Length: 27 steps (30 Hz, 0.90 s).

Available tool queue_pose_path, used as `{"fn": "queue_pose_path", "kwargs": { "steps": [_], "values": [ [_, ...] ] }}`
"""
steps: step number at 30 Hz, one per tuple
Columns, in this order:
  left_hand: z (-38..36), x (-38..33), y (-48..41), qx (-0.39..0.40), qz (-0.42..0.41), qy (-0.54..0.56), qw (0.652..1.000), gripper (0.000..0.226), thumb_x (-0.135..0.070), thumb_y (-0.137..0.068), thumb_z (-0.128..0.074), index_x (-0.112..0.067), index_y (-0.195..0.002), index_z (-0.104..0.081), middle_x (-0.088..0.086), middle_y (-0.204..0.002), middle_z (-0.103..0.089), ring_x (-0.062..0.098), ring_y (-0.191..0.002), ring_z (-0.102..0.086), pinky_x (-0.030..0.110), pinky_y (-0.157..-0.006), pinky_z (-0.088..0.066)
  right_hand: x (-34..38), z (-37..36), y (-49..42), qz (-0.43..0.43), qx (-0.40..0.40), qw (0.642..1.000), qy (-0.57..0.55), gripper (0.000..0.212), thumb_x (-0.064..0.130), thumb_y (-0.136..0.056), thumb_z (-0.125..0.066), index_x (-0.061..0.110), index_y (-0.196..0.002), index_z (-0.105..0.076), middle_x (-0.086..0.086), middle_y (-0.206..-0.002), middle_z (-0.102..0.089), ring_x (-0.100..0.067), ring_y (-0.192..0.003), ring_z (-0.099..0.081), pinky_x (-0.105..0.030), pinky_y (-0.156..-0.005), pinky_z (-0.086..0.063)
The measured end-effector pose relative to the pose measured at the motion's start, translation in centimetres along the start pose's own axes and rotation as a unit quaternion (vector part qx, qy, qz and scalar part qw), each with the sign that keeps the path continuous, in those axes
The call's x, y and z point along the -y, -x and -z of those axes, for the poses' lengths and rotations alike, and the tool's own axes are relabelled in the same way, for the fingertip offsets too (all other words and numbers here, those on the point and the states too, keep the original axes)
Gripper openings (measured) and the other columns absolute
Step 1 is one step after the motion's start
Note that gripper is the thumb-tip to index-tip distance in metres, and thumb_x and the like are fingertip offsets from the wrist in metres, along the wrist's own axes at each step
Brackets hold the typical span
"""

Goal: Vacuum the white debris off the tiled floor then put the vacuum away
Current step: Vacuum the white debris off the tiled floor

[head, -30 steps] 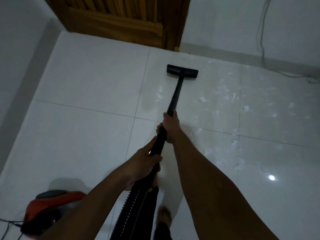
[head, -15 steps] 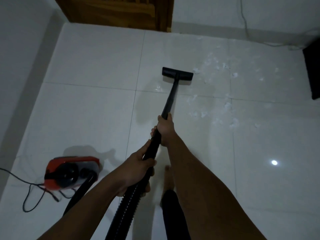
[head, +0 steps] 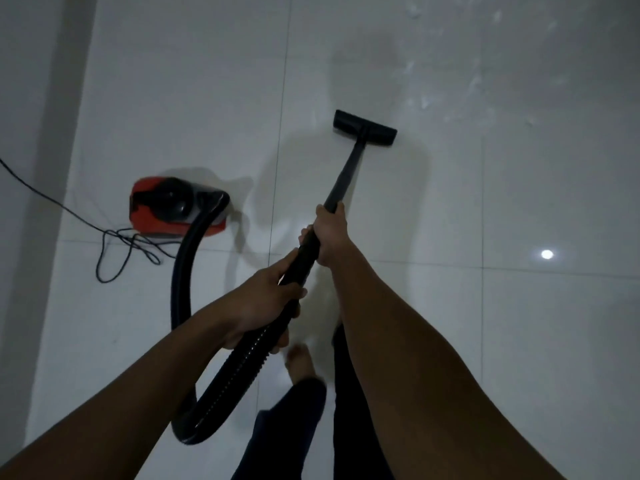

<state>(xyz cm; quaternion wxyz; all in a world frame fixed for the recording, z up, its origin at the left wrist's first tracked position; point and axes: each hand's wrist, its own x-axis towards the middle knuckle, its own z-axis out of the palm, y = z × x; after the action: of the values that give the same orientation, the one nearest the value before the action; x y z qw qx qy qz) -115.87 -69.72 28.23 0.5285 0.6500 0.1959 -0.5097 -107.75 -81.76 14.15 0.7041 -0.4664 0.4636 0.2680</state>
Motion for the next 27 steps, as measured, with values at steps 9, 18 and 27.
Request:
{"fn": "queue_pose_path", "kwargs": {
  "steps": [9,18,27],
  "values": [
    [-4.3,5.2,1.5,0.006,-0.035,-0.025,0.999,0.072,-0.007,-0.099,-0.049,-0.063,-0.133,-0.017,0.009,-0.079,-0.062,0.012,-0.044,-0.057,0.027,-0.044,-0.047,-6.1,4.5,1.2,-0.024,-0.005,1.0,-0.02,0.055,0.023,-0.106,-0.047,0.046,-0.152,-0.028,-0.007,-0.066,-0.045,-0.015,-0.044,-0.047,-0.026,-0.047,-0.048],
    [-6.8,1.1,-5.7,-0.003,-0.041,-0.042,0.998,0.07,-0.009,-0.099,-0.049,-0.046,-0.151,-0.021,0.015,-0.086,-0.061,0.021,-0.063,-0.058,0.026,-0.05,-0.052,0.7,7.7,-2.9,-0.013,-0.034,0.999,0.004,0.055,0.028,-0.107,-0.048,0.046,-0.154,-0.026,-0.007,-0.062,-0.046,-0.017,-0.048,-0.049,-0.026,-0.044,-0.047],
    [-8.9,-6.6,-9.6,0.003,-0.058,0.033,0.998,0.071,-0.008,-0.1,-0.046,-0.062,-0.139,-0.022,0.017,-0.082,-0.054,0.017,-0.049,-0.054,0.03,-0.045,-0.048,9.0,9.1,-7.6,-0.017,0.003,0.999,0.038,0.056,0.027,-0.108,-0.046,0.048,-0.154,-0.024,-0.006,-0.061,-0.043,-0.017,-0.048,-0.046,-0.026,-0.045,-0.047]
  ]
}}
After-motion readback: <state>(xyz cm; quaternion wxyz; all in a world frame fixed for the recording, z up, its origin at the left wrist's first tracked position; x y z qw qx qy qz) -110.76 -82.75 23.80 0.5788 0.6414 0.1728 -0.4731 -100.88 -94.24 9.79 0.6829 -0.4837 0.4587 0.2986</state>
